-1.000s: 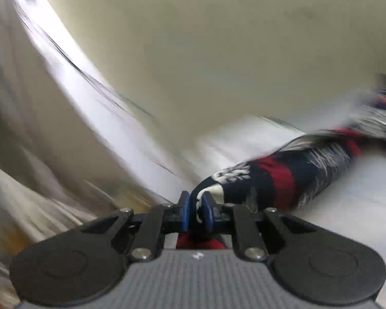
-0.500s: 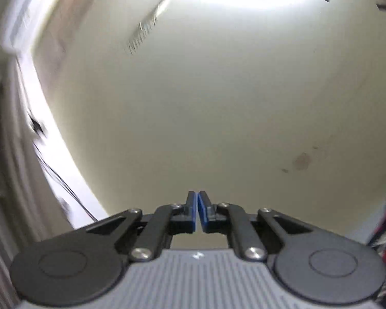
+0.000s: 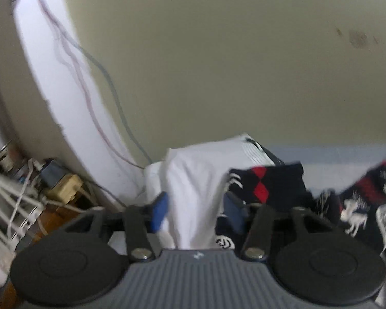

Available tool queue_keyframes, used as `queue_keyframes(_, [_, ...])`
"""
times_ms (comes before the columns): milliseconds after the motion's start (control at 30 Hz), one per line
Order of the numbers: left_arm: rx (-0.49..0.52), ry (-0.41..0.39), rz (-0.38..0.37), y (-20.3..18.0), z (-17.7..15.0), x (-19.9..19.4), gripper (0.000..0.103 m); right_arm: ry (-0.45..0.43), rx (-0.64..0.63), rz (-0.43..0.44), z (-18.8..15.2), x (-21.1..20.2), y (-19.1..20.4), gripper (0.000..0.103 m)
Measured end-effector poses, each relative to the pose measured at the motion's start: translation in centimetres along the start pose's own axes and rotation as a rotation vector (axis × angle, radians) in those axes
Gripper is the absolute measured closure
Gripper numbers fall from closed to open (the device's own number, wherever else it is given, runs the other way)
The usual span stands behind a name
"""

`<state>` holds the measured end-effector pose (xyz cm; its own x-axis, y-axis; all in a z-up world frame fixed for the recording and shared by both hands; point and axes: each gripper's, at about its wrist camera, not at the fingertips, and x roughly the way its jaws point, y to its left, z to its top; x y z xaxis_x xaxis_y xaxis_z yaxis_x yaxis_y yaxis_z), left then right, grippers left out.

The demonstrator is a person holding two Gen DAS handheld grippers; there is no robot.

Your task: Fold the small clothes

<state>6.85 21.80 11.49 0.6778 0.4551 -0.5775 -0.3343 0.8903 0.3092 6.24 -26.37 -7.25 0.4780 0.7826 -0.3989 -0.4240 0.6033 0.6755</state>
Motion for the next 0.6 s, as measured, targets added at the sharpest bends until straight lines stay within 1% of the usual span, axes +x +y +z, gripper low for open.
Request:
queue_keyframes(67, [0.034,0.024,-0.006,-0.3,-0.7,1.6,0.048,0.0,0.003,0.002,0.0,0.1,0.0,0.05])
queue_keyframes(167, [0.094,0.071,0.01,-1.5,-2.0,3.6,0.045,0.0,0.005,0.005,0.1,0.0,0.0,0.05])
queue_keyframes(233, [0.114,0.098,0.021,-1.8,-2.9,4.9,0.045,-0.001,0.007,0.008,0.1,-0.1,-0.1,0.05])
queue_keyframes(267, [0.128,0.103,0.037,-2.1,-3.4,5.4,0.048,-0.001,0.009,0.01,0.1,-0.1,-0.1,0.05])
queue_keyframes(300, [0.141,0.107,0.051,-2.3,-3.6,5.9,0.053,0.0,0.009,0.011,0.1,-0.1,-0.2,0.049])
queue_keyframes(333, [0.144,0.109,0.064,-2.6,-3.7,6.3,0.076,0.0,0.008,0.011,0.1,-0.1,-0.2,0.049])
queue_keyframes(367, [0.123,0.117,0.045,-2.5,-3.4,6.4,0.093,0.0,0.006,0.011,0.1,-0.1,-0.1,0.049])
queue_keyframes(400, [0.077,0.119,0.024,-2.2,-2.9,6.2,0.093,0.001,0.004,0.01,0.1,-0.1,-0.1,0.049])
queue_keyframes(433, [0.025,0.089,0.028,-1.7,-2.1,5.4,0.093,0.0,0.004,0.009,0.1,-0.1,0.0,0.049])
queue_keyframes(467, [-0.016,0.044,0.027,-1.1,-1.1,4.3,0.093,0.0,0.004,0.01,0.1,-0.1,-0.1,0.049])
queue_keyframes(533, [-0.143,-0.075,0.032,1.1,1.1,1.2,0.093,0.0,0.005,0.012,0.1,-0.1,-0.1,0.049])
queue_keyframes(600, [-0.289,-0.142,0.048,3.6,2.7,-1.1,0.094,0.001,0.004,0.011,0.1,0.0,-0.1,0.049])
